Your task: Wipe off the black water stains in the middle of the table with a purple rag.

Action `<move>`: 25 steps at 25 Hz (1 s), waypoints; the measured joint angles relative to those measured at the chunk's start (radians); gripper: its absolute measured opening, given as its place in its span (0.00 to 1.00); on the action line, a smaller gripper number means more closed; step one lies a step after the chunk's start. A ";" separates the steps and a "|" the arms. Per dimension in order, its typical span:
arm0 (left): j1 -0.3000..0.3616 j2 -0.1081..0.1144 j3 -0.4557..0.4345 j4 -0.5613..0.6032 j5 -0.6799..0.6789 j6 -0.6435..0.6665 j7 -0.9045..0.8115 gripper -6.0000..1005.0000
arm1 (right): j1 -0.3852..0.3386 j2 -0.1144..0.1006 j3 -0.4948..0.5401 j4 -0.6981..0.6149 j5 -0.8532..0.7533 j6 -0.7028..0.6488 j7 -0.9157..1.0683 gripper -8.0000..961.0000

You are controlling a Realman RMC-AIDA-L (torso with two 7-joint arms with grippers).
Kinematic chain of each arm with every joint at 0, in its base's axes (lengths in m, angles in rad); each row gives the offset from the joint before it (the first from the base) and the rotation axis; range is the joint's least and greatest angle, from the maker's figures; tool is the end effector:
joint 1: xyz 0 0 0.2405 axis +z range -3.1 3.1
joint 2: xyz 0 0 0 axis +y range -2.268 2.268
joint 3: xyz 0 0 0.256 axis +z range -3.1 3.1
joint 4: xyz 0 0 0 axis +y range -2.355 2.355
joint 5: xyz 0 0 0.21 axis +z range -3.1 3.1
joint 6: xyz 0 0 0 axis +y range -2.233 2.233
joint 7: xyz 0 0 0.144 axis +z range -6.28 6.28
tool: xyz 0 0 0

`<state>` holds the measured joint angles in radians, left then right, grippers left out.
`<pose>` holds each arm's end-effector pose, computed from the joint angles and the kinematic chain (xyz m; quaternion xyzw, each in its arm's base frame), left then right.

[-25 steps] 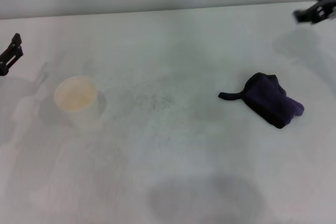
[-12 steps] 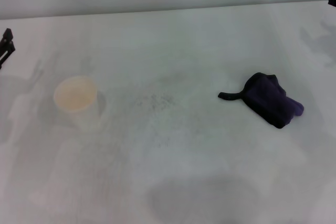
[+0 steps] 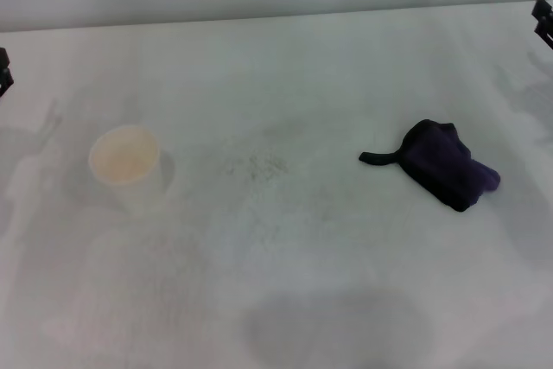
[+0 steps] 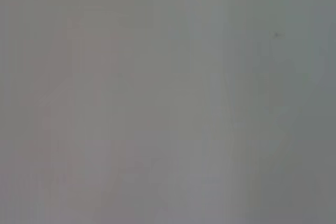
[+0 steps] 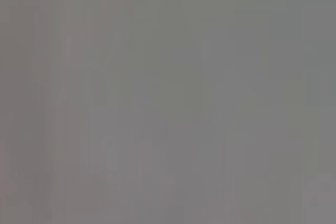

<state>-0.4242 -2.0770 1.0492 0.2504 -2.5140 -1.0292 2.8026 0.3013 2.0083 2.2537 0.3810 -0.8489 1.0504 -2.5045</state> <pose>-0.3383 0.3515 0.0128 -0.7471 -0.1945 -0.2488 0.5849 0.3786 0.3269 0.0721 -0.7177 0.2477 0.2696 0.5923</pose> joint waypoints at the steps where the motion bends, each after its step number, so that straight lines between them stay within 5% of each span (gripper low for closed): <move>1: 0.001 0.000 0.000 0.000 0.000 0.000 0.000 0.88 | 0.000 0.001 -0.001 -0.036 0.044 0.038 -0.056 0.70; 6: 0.004 0.001 0.000 0.000 0.000 -0.001 0.011 0.88 | -0.004 0.004 0.002 -0.151 0.193 0.169 -0.200 0.69; 15: 0.012 -0.005 0.001 -0.008 -0.062 -0.017 0.021 0.88 | -0.014 0.008 0.004 -0.210 0.313 0.200 -0.326 0.69; 25: 0.018 -0.010 0.000 -0.088 -0.206 -0.178 0.019 0.88 | -0.012 0.015 0.005 -0.249 0.384 0.317 -0.480 0.69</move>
<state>-0.4059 -2.0866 1.0496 0.1627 -2.7200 -1.2076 2.8216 0.2893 2.0237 2.2591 0.1320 -0.4653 1.3678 -2.9848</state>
